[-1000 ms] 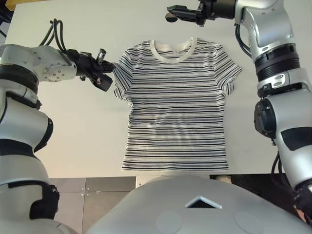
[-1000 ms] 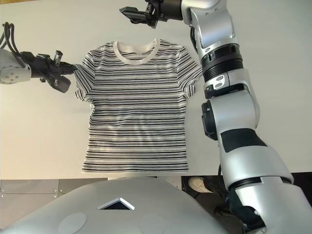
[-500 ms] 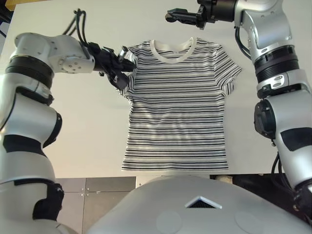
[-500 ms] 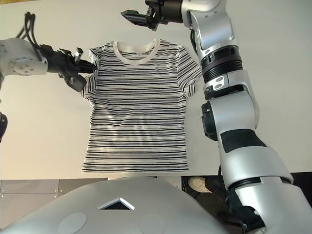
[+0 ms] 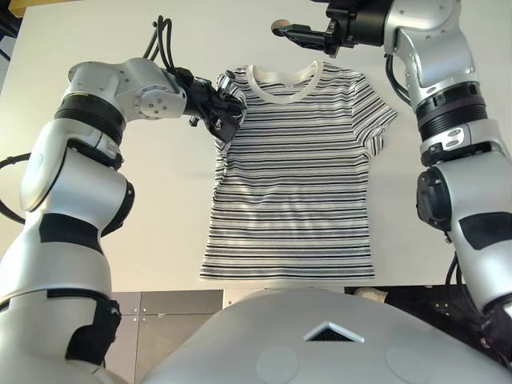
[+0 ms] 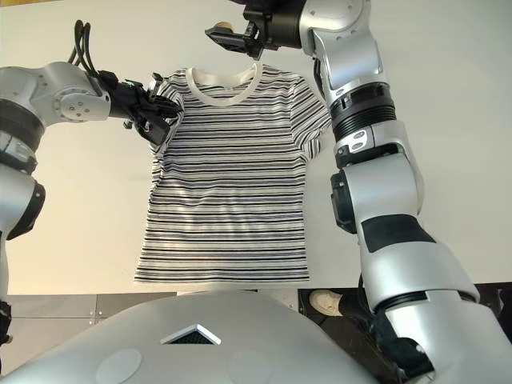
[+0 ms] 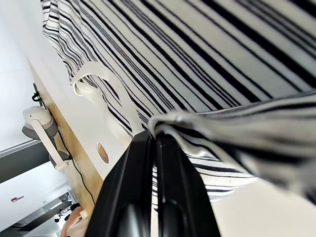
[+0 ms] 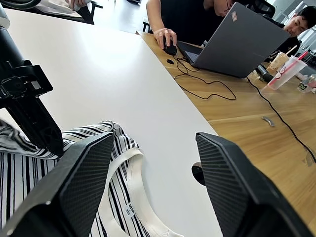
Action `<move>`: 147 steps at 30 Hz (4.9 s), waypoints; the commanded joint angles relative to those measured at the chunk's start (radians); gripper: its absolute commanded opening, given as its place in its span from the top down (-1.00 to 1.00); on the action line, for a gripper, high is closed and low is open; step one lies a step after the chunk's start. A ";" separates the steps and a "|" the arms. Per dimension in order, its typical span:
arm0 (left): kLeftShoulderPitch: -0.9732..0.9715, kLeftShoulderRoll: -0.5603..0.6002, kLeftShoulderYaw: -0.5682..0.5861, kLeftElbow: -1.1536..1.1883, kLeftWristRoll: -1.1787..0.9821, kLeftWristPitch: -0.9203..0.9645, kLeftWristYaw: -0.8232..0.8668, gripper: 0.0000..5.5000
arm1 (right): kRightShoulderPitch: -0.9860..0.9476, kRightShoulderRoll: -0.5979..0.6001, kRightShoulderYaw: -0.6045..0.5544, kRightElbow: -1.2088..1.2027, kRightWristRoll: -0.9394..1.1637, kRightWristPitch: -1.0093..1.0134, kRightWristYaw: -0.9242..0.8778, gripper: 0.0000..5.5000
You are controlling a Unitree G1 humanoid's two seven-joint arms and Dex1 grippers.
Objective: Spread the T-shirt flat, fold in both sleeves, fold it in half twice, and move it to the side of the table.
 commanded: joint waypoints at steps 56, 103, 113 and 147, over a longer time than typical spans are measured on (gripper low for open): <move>-0.046 0.169 0.190 0.010 -0.114 0.070 0.097 -0.56 | 0.152 -0.430 0.349 0.436 -0.600 -0.630 -0.336 -0.11; 0.012 0.164 0.207 -0.054 -0.136 0.087 0.075 -0.57 | -0.008 -0.345 0.318 0.379 -0.542 -0.788 -0.237 0.95; 0.050 0.166 0.222 -0.083 -0.149 0.093 0.058 -0.57 | 0.006 -0.206 0.256 0.330 -0.413 -0.739 -0.072 0.95; 0.607 0.521 0.236 -1.086 -0.571 0.177 -0.523 -0.57 | 0.423 -0.546 0.218 -0.598 -0.188 -0.536 0.407 0.05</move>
